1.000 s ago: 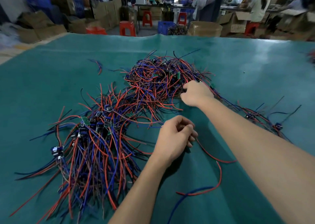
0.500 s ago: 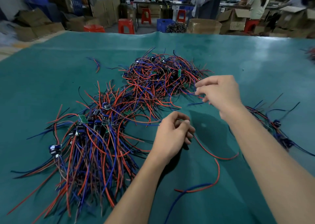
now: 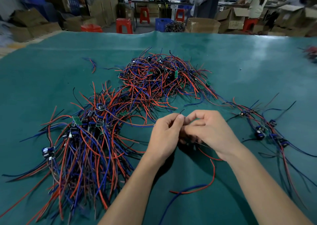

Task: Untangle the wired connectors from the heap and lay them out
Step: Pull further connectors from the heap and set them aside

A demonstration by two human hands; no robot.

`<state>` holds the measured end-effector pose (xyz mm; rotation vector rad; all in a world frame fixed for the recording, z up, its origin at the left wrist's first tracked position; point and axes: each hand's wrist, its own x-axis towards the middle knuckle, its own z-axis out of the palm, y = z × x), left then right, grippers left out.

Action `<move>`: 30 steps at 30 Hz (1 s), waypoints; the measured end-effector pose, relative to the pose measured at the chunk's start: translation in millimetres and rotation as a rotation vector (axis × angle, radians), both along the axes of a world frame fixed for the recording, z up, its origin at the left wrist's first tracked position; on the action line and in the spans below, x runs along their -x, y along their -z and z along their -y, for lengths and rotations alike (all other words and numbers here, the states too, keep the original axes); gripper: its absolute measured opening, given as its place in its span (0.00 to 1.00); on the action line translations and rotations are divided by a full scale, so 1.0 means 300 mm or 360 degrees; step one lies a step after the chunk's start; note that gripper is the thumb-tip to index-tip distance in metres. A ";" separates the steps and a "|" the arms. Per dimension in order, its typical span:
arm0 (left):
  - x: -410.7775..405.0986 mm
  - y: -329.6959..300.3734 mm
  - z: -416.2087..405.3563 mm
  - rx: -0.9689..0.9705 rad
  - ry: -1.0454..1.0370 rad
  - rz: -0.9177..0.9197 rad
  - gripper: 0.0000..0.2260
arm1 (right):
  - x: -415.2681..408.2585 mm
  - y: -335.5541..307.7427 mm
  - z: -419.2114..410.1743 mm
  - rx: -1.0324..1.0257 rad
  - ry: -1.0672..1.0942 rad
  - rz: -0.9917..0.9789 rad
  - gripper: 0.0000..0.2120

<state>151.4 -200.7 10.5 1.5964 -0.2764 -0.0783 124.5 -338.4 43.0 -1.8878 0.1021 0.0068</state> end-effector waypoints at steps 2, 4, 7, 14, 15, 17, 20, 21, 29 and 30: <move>0.003 0.002 0.007 0.0029 0.0010 -0.0058 0.14 | 0.000 -0.015 0.036 0.0163 -0.0029 -0.0010 0.06; 0.003 0.001 0.010 0.0099 0.0000 -0.0130 0.13 | -0.004 -0.024 0.097 0.0482 0.0162 0.0073 0.06; 0.000 0.005 0.009 0.0158 0.0000 -0.0195 0.11 | 0.004 -0.034 0.218 0.0981 0.0740 0.0160 0.06; -0.001 0.006 0.009 0.0103 0.0007 -0.0208 0.08 | -0.034 -0.036 0.171 0.1018 0.0753 0.0195 0.04; 0.001 0.005 0.009 0.0105 0.0007 -0.0205 0.08 | -0.061 -0.034 0.142 0.1033 0.0595 0.0205 0.07; 0.004 0.001 0.010 0.0105 0.0014 -0.0196 0.08 | -0.139 -0.044 0.096 0.1174 0.0313 0.0226 0.14; 0.006 -0.002 0.012 0.0111 0.0016 -0.0192 0.08 | -0.283 -0.073 0.069 0.1298 0.0167 0.0162 0.22; 0.006 -0.002 0.011 0.0113 0.0014 -0.0191 0.08 | -0.323 -0.082 0.067 0.1271 0.0163 0.0116 0.23; 0.002 -0.003 0.011 0.0128 0.0012 -0.0213 0.08 | -0.354 -0.089 0.079 0.0929 0.0462 0.0334 0.05; 0.000 -0.001 0.013 0.0131 0.0006 -0.0199 0.08 | -0.326 -0.090 0.077 0.0873 0.0469 0.0385 0.06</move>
